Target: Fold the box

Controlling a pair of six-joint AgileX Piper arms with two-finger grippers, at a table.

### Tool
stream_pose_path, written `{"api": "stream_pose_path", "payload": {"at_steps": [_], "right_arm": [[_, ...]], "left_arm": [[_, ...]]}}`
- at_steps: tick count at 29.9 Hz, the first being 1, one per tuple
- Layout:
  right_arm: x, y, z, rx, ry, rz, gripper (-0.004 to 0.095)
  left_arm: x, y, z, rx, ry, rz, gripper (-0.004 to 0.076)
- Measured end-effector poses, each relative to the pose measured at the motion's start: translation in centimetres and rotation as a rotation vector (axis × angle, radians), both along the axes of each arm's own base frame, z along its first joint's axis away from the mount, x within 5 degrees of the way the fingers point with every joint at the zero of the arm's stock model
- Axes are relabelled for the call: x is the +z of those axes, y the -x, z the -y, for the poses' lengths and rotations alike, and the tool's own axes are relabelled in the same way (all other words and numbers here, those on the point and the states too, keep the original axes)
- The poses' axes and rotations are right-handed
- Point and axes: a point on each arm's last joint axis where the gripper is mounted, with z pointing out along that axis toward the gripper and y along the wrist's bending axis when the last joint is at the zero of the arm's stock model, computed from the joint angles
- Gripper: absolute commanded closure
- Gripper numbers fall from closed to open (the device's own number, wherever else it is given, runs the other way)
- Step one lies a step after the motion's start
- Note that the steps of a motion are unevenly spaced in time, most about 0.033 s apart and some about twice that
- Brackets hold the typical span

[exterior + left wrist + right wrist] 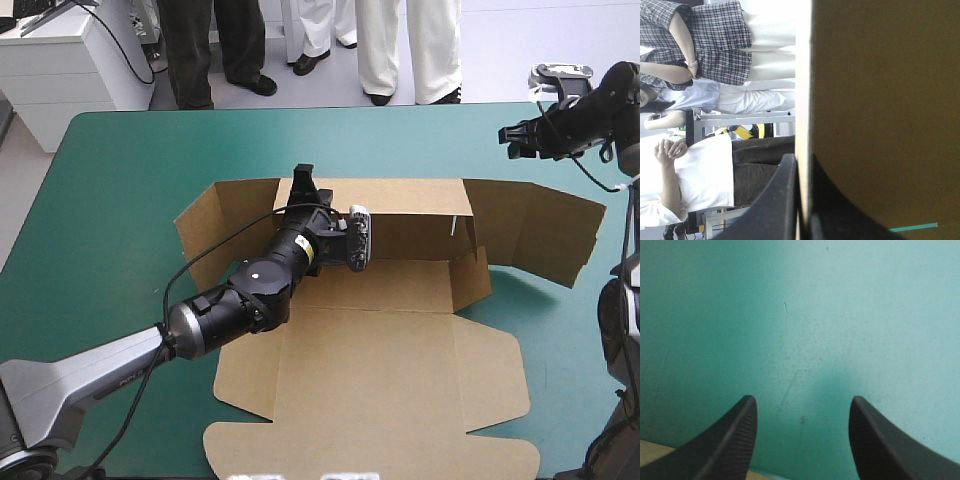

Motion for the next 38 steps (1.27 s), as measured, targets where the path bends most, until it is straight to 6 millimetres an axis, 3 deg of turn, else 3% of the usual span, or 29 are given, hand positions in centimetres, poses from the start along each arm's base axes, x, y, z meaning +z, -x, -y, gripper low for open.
{"api": "stream_pose_path", "payload": {"at_steps": [10,23,32,38], "right_arm": [[-3.7,1.4,-0.5,0.021,0.015,-0.144,0.0404],[-3.1,5.1,-1.6,0.095,-0.008,-0.151,0.0404],[-2.3,9.7,-2.9,0.216,-0.031,-0.026,0.0404],[-3.7,12.7,-3.8,0.329,-0.04,0.06,0.0403]], "left_arm": [[0.0,-0.1,-0.2,0.027,-0.007,0.002,0.0756],[-0.1,-0.1,-0.3,0.033,-0.01,0.002,0.0756],[-0.1,-0.1,-0.3,0.034,-0.01,0.002,0.0756],[-0.1,-0.1,-0.3,0.035,-0.009,0.002,0.0756]]}}
